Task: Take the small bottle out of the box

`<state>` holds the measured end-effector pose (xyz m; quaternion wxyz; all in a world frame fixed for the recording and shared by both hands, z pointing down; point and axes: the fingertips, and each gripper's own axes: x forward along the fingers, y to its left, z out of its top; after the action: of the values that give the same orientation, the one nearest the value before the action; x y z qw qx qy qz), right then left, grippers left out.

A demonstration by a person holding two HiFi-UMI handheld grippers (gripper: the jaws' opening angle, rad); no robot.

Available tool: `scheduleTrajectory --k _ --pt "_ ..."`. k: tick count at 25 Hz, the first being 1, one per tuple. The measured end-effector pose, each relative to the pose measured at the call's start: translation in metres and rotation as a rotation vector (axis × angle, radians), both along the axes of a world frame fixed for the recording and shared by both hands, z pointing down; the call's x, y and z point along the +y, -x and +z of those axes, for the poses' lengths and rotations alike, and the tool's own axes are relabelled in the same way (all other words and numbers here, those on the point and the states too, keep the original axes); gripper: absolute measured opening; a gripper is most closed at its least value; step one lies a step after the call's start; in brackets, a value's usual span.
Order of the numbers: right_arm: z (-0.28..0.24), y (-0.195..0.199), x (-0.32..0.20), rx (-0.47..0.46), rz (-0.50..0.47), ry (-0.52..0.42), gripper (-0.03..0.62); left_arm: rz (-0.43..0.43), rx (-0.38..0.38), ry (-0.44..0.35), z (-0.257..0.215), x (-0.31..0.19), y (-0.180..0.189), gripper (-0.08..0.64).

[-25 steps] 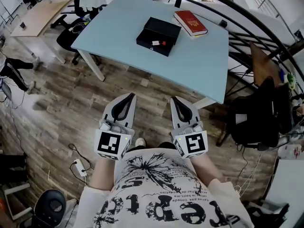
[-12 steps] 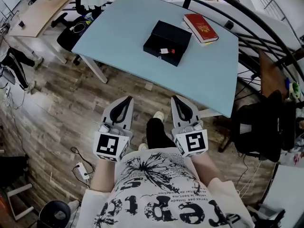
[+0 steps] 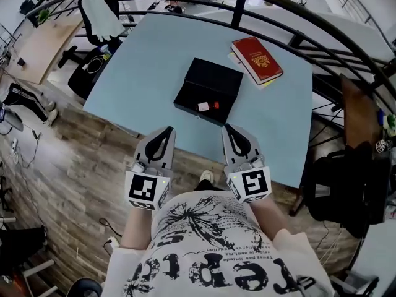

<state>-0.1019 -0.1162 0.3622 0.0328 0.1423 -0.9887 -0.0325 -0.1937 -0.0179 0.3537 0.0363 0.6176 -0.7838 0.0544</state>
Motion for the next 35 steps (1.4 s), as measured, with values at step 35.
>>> scheduleTrajectory --k 35 --pt "0.078 0.05 -0.137 0.18 0.571 0.204 0.009 0.759 0.096 0.802 0.229 -0.221 0.048 0.153"
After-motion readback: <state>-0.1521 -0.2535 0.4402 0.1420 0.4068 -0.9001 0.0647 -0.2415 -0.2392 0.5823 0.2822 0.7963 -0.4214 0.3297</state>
